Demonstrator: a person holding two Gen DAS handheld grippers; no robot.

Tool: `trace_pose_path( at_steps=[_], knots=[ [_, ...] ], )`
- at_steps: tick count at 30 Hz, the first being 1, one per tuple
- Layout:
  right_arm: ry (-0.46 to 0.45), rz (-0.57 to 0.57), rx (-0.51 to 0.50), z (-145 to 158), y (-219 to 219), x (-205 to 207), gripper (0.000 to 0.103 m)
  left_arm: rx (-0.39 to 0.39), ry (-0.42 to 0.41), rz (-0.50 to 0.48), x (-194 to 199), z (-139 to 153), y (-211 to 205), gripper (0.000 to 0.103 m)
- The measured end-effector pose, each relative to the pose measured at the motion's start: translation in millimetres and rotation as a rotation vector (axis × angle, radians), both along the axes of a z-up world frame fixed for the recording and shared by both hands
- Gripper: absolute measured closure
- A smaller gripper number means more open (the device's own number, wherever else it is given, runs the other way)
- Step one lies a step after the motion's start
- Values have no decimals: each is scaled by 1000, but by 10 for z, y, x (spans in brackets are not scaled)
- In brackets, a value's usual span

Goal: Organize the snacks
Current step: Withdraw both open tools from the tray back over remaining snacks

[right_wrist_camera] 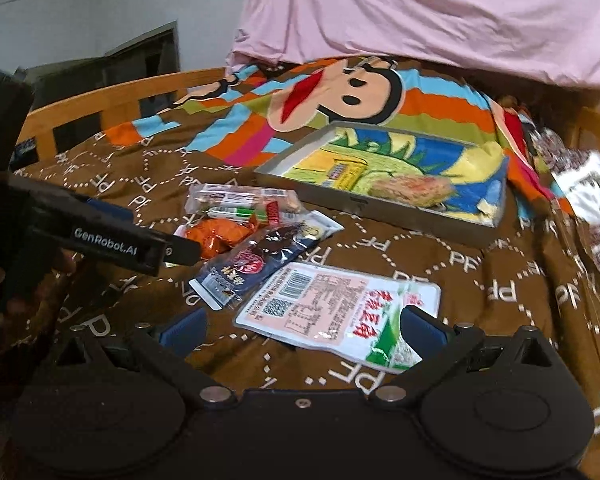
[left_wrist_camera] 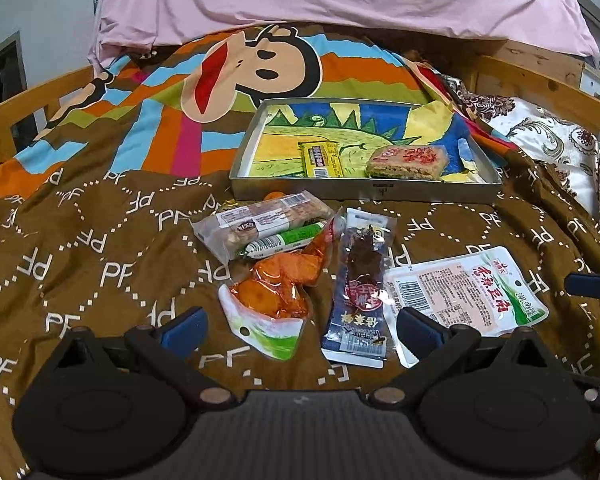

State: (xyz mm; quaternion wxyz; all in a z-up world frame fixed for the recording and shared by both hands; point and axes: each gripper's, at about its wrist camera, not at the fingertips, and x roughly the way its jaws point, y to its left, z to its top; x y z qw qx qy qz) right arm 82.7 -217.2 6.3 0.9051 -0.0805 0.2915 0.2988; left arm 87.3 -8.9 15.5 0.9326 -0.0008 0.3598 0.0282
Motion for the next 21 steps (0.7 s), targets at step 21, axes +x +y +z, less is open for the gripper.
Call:
trace_pose_path(
  at_steps=[21],
  knots=[
    [8,107,-108,-43,272,541,1,-13,25,-59,217,-64,221,1]
  ],
)
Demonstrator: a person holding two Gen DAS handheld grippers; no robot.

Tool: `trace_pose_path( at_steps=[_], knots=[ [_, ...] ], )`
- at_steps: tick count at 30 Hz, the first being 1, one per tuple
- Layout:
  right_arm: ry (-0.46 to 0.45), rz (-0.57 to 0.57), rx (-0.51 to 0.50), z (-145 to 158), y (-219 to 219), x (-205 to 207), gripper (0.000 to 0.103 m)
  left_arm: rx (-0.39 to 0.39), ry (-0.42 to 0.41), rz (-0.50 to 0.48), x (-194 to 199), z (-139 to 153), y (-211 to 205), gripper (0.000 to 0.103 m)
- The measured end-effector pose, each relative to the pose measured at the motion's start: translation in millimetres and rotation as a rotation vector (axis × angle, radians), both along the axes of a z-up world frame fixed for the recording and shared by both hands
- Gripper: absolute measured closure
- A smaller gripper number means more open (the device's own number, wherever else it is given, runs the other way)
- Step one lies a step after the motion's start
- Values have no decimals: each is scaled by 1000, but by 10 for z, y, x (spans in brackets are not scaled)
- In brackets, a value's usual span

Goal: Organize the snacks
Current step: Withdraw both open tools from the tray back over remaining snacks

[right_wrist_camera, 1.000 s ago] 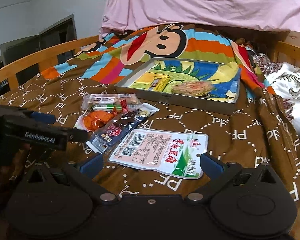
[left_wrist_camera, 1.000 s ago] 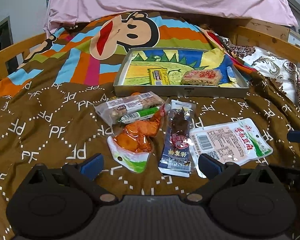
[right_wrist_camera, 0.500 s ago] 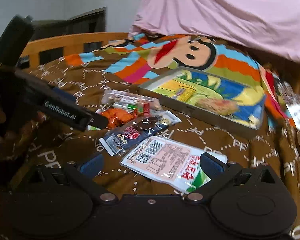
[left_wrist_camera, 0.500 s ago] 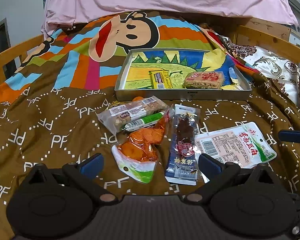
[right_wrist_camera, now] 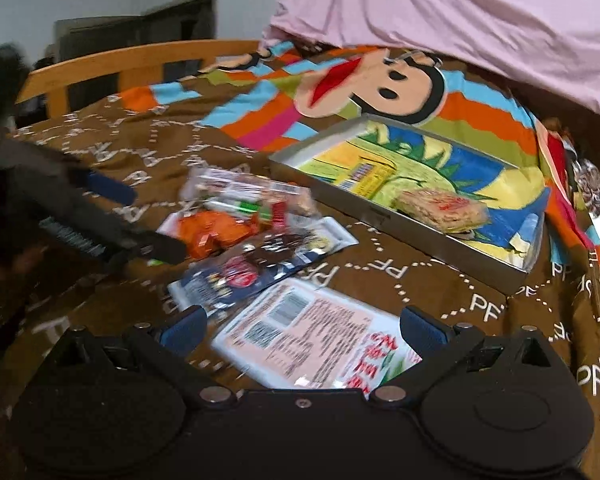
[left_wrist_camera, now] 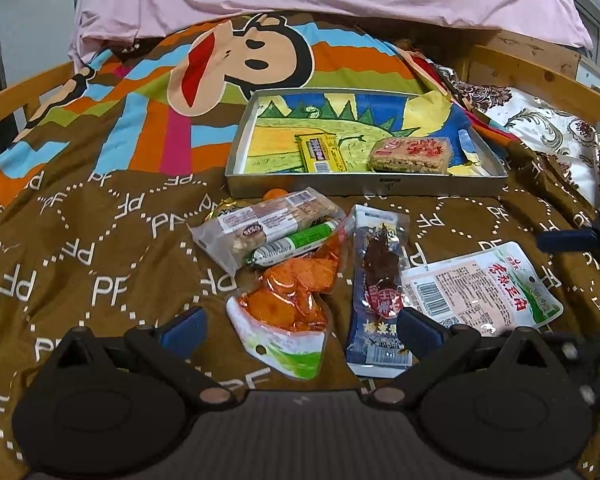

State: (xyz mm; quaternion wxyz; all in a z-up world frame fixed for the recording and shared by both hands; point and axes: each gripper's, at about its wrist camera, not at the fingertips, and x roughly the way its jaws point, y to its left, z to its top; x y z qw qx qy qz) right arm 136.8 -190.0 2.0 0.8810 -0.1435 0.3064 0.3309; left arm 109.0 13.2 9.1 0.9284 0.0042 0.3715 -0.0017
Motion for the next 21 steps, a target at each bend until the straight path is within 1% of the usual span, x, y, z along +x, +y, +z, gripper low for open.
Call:
trace_pose_path(
  at_steps=[3,7,12,16,21],
  knots=[
    [10,-5,-4,-3,34,149,1,3,-3,-8,11,22,0,1],
    [29,13,21,-19,28,287,1,2,-8,-20,20,68,-15,1],
    [45,21,51,-76,-6,420,1,-5,-10,-71,74,123,-104,1],
    [60,26,74,-136,-66,552,1,-37,-3,-119,165,131,-184,1],
    [113,19,109,-247,-207,705,1,-78,30,-136,320,70,-207,1]
  ],
)
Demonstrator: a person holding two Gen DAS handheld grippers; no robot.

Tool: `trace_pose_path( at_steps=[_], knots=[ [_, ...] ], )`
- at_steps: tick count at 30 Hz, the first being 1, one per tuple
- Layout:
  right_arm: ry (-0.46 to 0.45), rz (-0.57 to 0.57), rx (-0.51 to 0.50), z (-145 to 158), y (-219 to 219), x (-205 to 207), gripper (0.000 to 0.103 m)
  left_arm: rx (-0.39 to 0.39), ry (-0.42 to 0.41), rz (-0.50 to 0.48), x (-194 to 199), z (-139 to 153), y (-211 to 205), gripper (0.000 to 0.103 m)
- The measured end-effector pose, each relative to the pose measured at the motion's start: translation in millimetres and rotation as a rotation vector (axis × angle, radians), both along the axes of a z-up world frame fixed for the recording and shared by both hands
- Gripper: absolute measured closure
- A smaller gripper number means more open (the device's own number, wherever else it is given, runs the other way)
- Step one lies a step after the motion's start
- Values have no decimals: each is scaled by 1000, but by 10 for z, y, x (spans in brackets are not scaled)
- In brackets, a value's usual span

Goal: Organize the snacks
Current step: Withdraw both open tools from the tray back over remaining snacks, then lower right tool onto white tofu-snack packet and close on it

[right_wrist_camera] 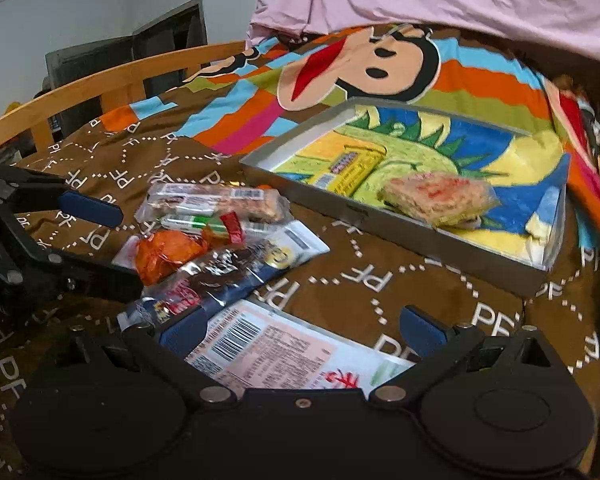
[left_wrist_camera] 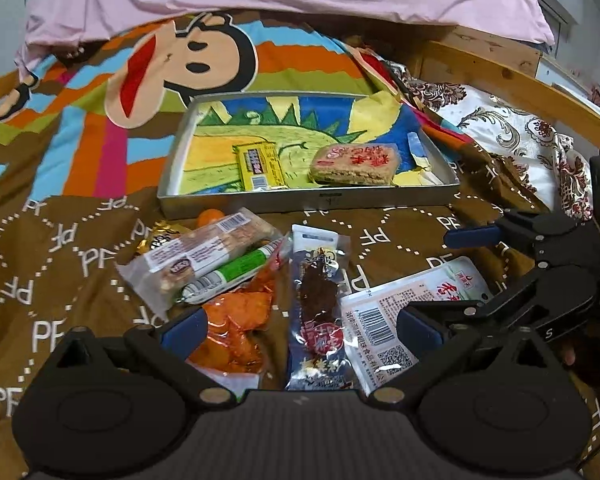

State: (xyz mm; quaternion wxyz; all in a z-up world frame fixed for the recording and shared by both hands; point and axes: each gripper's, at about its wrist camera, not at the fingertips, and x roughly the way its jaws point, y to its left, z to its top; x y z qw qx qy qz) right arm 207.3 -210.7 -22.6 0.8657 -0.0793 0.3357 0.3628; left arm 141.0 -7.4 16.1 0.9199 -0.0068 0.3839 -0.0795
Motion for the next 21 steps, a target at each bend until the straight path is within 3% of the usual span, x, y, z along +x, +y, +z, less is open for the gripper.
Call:
trace_pose_path(
  at_steps=[7,12,17,21],
  knots=[
    [47,-9,2,-153,-108,128,1,-44,54,-63,194,-53,18,1],
    [27,37,-22,-189,-82,163,1,-52,95,-146,285,-29,-38,1],
    [39,160,-29,-164,-83,202,1,-104,120,-271,331,-10,-53,1],
    [27,294,-128,-114,29,170,1,-168,159,-299,376,-80,7,1]
  ],
)
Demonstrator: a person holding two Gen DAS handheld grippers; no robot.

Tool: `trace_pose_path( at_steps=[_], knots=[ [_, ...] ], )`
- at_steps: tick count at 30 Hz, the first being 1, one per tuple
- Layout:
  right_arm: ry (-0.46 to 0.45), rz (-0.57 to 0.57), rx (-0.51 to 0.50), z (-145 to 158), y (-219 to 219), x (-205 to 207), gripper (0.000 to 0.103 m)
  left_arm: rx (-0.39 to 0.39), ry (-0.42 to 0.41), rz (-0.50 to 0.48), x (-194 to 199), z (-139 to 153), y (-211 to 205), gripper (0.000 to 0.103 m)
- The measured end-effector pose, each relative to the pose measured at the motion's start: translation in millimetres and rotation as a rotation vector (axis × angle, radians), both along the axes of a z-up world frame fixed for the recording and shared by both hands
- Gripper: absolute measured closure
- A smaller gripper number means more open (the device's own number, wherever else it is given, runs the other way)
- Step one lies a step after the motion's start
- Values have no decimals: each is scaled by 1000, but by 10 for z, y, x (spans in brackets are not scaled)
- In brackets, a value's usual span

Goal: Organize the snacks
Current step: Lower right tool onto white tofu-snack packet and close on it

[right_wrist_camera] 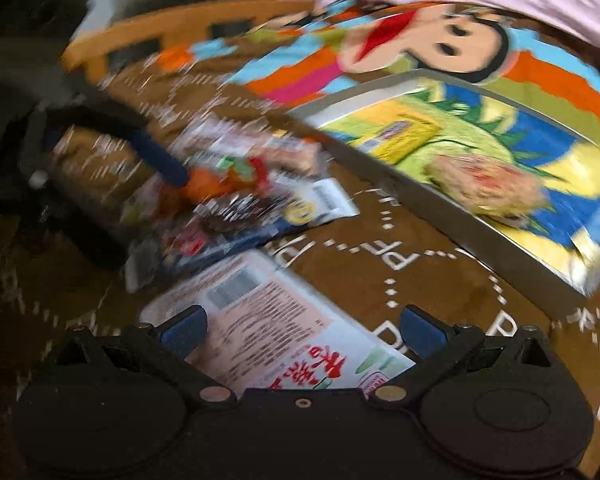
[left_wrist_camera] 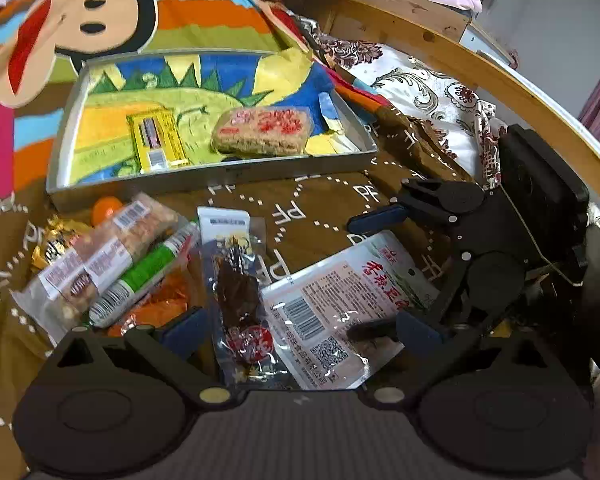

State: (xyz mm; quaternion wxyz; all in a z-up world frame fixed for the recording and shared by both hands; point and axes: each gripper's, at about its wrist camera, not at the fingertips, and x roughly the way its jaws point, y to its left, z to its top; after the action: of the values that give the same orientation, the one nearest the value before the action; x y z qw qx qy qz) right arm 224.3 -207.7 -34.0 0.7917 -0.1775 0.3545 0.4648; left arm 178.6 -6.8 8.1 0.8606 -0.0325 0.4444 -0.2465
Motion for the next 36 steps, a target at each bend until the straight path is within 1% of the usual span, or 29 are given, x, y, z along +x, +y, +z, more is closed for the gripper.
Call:
trace_pose_path(
  at_steps=[4,5,10,13,21,27,32,36],
  knots=[
    [8,178,-93,37,190,-43,1,-1,36,41,68,-106,87,1],
    [10,203,-113,40,222,-37,1,2,44,50,86,-130,101,1],
    [53,267,-180,49,385,13,1,22,34,64,144,-164,72,1],
    [53,297,-212,54,441,-2,1,20,28,73,182,-176,50,1],
    [107,313,-227,39,470,51,1,23,22,77,212,-185,20,1],
    [94,334,-262,20,522,9,1,23,20,79,219,-191,13,1],
    [76,328,-245,22,511,-22,1,28,18,80,214,-188,10,1],
    [99,330,-226,28,446,-24,1,34,16,77,213,-192,4,1]
  ],
)
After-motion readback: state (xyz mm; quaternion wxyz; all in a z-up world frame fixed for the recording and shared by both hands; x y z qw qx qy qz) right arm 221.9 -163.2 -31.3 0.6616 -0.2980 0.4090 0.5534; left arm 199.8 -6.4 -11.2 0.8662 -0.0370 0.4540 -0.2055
